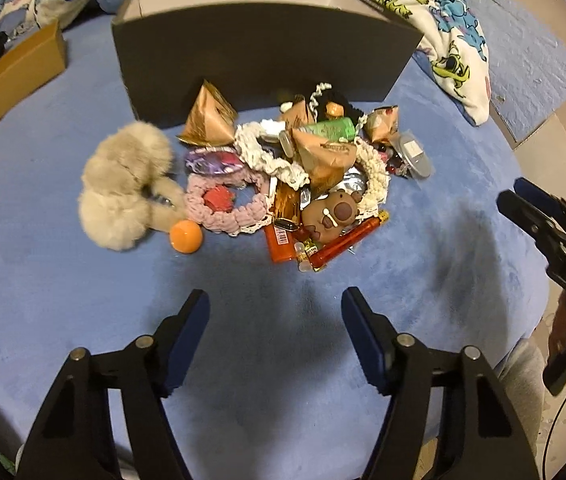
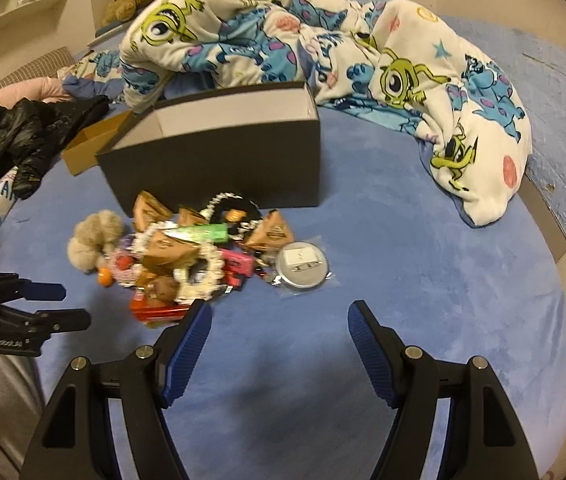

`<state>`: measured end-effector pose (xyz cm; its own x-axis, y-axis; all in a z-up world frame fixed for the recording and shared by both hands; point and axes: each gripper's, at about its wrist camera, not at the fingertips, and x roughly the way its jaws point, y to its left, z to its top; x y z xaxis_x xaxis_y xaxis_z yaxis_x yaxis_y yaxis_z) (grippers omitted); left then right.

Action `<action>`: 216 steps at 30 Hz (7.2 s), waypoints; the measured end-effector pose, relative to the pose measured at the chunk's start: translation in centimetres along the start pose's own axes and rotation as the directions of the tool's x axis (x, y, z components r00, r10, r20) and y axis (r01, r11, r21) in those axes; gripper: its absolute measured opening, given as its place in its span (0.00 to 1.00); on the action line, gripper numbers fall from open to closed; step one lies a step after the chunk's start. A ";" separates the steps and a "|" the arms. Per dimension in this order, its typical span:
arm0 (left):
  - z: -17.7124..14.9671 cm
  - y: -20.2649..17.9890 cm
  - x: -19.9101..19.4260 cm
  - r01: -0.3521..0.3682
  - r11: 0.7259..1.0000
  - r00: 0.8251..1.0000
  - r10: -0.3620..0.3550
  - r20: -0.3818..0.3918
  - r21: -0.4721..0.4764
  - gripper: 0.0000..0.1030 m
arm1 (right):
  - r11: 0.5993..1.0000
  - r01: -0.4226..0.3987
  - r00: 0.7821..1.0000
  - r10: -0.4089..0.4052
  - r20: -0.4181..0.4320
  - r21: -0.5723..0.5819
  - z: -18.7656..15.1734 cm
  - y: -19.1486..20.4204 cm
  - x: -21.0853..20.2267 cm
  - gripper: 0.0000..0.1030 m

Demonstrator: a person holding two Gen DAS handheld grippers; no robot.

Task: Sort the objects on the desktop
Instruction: 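Move both tools toward the pile of items in front of the shoebox, then grasp the orange tube with the left tool while the right tool grasps the bagged round tin, then lift the orange tube and bagged tin and carry both toward the shoebox, then lower the orange tube into the shoebox and open the left tool while the right tool releases the tin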

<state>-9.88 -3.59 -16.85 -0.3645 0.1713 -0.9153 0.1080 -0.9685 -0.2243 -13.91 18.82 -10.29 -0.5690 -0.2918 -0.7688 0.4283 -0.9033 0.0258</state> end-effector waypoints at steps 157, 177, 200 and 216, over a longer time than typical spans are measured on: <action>18.1 3.8 -4.9 -0.017 0.999 0.991 0.023 0.135 -0.045 0.11 | 0.959 -0.162 0.981 0.181 0.064 -0.234 16.4 6.3 5.3 0.61; 24.3 6.0 3.6 -0.094 0.993 0.992 0.099 0.073 -0.071 0.11 | 0.980 -0.143 0.989 0.145 0.005 -0.136 21.0 5.2 15.7 0.61; 24.6 6.5 7.0 -0.149 0.985 0.988 0.152 0.032 -0.087 0.12 | 0.985 -0.116 0.992 0.110 -0.055 -0.129 19.7 5.4 19.8 0.63; 24.2 5.5 3.3 -0.163 0.983 0.982 0.169 0.079 -0.081 0.32 | 0.987 -0.087 0.995 0.079 -0.058 -0.135 19.9 5.4 18.1 0.63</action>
<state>-32.88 -12.74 -13.04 -0.4133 -0.0097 -0.9106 0.2404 -0.9656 -0.0988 -35.82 2.37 -11.37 -0.4917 -0.3439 -0.8000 0.5666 -0.8240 0.0060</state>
